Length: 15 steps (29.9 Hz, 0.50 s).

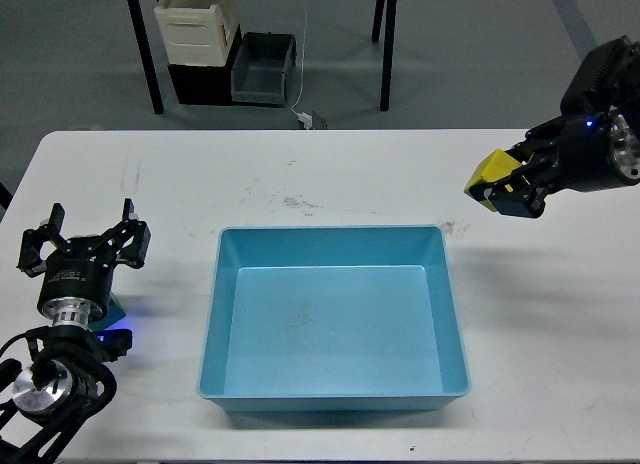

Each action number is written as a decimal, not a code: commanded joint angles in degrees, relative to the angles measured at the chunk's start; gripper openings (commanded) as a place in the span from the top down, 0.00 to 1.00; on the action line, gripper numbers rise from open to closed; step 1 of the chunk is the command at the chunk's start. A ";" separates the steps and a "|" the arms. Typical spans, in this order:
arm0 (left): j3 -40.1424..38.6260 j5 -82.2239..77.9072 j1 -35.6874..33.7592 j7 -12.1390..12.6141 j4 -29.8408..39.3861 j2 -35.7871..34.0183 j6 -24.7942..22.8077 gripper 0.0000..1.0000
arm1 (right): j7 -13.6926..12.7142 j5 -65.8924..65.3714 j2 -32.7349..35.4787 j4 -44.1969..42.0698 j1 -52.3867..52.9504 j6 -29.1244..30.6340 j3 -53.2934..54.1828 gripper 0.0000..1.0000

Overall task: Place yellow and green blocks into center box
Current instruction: 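Carry the yellow cube into the blue box and lower it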

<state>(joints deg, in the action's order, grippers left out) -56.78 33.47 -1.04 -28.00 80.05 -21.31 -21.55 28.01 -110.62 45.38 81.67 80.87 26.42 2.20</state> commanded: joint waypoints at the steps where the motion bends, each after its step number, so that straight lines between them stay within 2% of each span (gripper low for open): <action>1: -0.35 -0.16 -0.10 0.00 0.02 -0.31 0.10 0.00 | -0.01 1.19 -2.92 3.94 1.22 0.13 -0.18 0.90; 7: -0.27 -0.16 -1.50 0.00 0.02 -1.98 0.01 0.00 | -0.01 1.54 -11.18 2.71 0.52 0.83 -5.26 0.90; 11: -0.44 -0.25 -1.77 0.00 0.02 -3.39 0.01 0.00 | -0.01 2.34 -18.30 -1.93 -3.77 0.83 -5.98 0.89; 15: -0.88 -0.25 -2.91 0.00 0.02 -5.67 0.71 0.00 | -0.01 2.16 -23.05 -7.21 -8.79 0.83 -5.97 0.84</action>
<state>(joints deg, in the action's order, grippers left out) -57.41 33.23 -3.01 -28.00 80.08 -25.18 -21.31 27.99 -108.43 25.53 77.86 75.29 27.26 -3.75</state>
